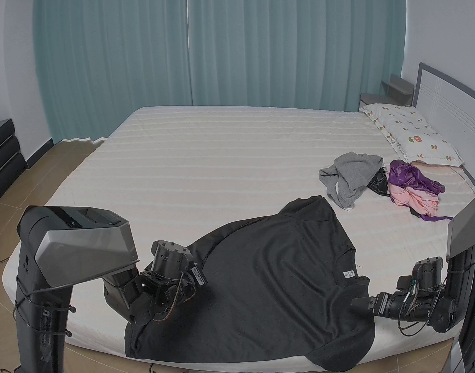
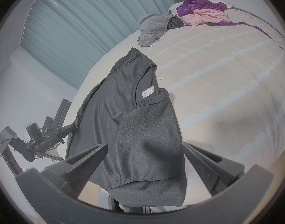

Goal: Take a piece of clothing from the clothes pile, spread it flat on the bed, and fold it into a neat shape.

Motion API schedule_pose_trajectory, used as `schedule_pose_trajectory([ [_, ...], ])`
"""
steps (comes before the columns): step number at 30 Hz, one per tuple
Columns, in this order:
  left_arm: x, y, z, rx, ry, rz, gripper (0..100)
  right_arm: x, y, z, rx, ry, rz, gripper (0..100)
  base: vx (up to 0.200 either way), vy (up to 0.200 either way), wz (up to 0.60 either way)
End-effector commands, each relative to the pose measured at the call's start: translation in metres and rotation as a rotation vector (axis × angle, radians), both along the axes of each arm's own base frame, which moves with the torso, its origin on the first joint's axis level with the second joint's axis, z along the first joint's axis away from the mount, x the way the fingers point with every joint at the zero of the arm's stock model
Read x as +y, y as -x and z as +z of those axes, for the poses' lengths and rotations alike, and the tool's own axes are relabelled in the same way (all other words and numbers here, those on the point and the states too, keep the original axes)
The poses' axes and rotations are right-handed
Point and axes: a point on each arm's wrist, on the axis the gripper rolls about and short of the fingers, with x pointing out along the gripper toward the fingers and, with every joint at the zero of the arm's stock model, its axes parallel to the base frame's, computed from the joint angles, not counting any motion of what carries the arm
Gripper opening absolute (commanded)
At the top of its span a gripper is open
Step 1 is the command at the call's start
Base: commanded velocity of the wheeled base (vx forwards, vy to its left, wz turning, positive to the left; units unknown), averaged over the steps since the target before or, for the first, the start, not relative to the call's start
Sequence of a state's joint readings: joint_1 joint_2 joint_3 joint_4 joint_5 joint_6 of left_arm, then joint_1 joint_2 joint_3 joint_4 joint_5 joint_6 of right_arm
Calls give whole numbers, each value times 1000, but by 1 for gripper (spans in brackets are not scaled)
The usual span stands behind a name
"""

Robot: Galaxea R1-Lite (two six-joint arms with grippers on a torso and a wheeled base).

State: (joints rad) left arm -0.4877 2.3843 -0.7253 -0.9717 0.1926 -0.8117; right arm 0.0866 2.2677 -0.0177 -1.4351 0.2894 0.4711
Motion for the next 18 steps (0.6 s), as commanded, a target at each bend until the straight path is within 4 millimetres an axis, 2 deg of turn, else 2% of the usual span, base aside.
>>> schedule_pose_trajectory([
  [1,5,-4,4,-14,3,22,0,0,5,0,18,1,1,100,0,0,0],
  [4,10,-7,8,-24,6,38,0,0,4,0,16,1,1,100,0,0,0],
  [11,31,-21,32,-96,35,103,0,0,4,0,15,0,2,100,0,0,0],
  [18,62,-54,45,-170,51,201,0,0,2,0,2,-3,0,100,0,0,0],
])
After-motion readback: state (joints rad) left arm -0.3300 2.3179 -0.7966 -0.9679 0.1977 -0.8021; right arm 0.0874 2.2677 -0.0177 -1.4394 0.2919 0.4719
